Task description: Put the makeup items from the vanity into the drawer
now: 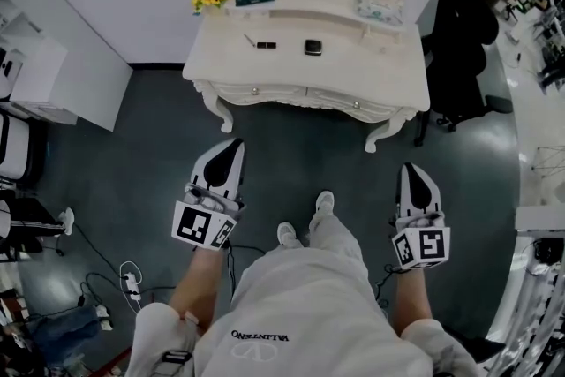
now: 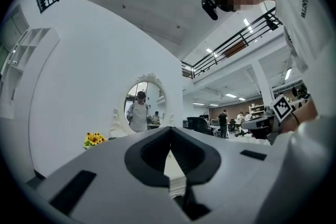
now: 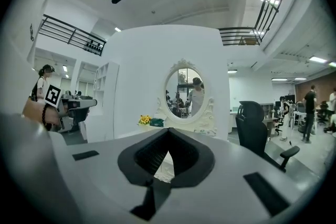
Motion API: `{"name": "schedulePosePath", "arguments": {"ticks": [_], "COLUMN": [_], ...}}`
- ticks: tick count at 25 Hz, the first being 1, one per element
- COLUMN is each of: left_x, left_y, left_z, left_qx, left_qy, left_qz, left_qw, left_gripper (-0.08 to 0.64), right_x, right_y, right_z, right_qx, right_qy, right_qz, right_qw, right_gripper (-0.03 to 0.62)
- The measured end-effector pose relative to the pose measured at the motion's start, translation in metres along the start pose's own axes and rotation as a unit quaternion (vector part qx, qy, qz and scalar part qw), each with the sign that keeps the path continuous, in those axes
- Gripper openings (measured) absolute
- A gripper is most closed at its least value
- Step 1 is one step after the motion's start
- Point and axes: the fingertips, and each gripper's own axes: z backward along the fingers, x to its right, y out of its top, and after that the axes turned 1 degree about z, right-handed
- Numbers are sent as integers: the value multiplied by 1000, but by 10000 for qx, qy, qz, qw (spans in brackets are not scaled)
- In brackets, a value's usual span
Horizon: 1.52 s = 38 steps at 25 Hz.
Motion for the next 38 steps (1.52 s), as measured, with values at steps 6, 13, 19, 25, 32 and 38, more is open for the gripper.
{"name": "schedulePosePath", "arguments": {"ticks": [6, 13, 19, 25, 32, 38], "left_x": [7, -4, -12, -10, -5, -19], "left_y": [-7, -16, -17, -25, -40, -62], "left_z": [-30, -99, -167, -217, -244, -264], "left_qx": [-9, -95, -115, -151, -305, -609], "left_qy": [-122, -6, 159, 363, 496, 687], "left_qz": [-93, -119, -197, -234, -185, -133], "left_qw": [9999, 9999, 9996, 9990, 9981, 9957], "left_gripper": [2, 2, 2, 2, 2, 2], "right_x": [9, 40, 77, 109, 125, 128], "right_y": [-10, -6, 5, 7, -5, -13], "right_z": [-28, -102, -164, -204, -232, -249], "right_qx": [-14, 79, 183, 244, 86, -14], "right_qy": [192, 700, 1050, 1397, 1667, 1774], "right_qz": [6, -57, -68, -78, -211, -300], "right_qw": [9998, 9975, 9943, 9899, 9857, 9837], "right_gripper": [11, 12, 11, 11, 12, 11]}}
